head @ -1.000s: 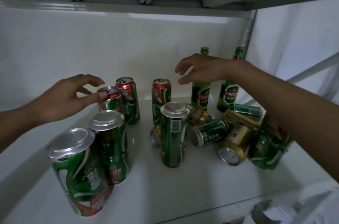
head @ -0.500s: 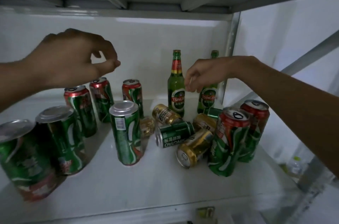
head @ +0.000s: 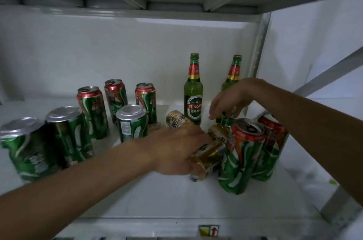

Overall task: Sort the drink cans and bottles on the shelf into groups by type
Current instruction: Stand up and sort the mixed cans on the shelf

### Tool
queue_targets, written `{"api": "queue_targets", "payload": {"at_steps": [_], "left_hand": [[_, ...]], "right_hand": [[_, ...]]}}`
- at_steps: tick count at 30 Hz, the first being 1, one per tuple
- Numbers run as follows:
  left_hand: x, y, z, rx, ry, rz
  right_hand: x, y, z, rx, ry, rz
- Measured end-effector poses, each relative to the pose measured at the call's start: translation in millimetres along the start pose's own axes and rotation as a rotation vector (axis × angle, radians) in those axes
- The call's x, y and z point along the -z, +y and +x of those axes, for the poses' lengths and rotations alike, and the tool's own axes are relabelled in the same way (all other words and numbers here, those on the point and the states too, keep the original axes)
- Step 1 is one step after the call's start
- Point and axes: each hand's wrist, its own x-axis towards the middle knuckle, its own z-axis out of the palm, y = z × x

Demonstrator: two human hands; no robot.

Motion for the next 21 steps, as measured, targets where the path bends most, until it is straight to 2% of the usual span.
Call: {"api": "queue_targets", "payload": {"at_steps": [3,10,14,21], "left_hand": [[-34.2,3.9,0.0,0.057,0.031,-0.031],[-81.1,16.1,5.2,0.206,0.240,-0.209],[-85.6,14.4,4.2,0.222,0.312,-0.285],[-78.2,7.2,-1.8,0.194,0.356,-0.283]], "right_hand": [[-3.3,-1.5,12.5,-0.035,-0.014,-0.027],[-15.7,-4.5,36.3,-0.083,-0.110,-0.149],[-18.3,-3.1,40.4,-0.071,-0.133,-0.202],[-20.4,-6.4,37.9,-0.026,-0.143,-0.191]]}}
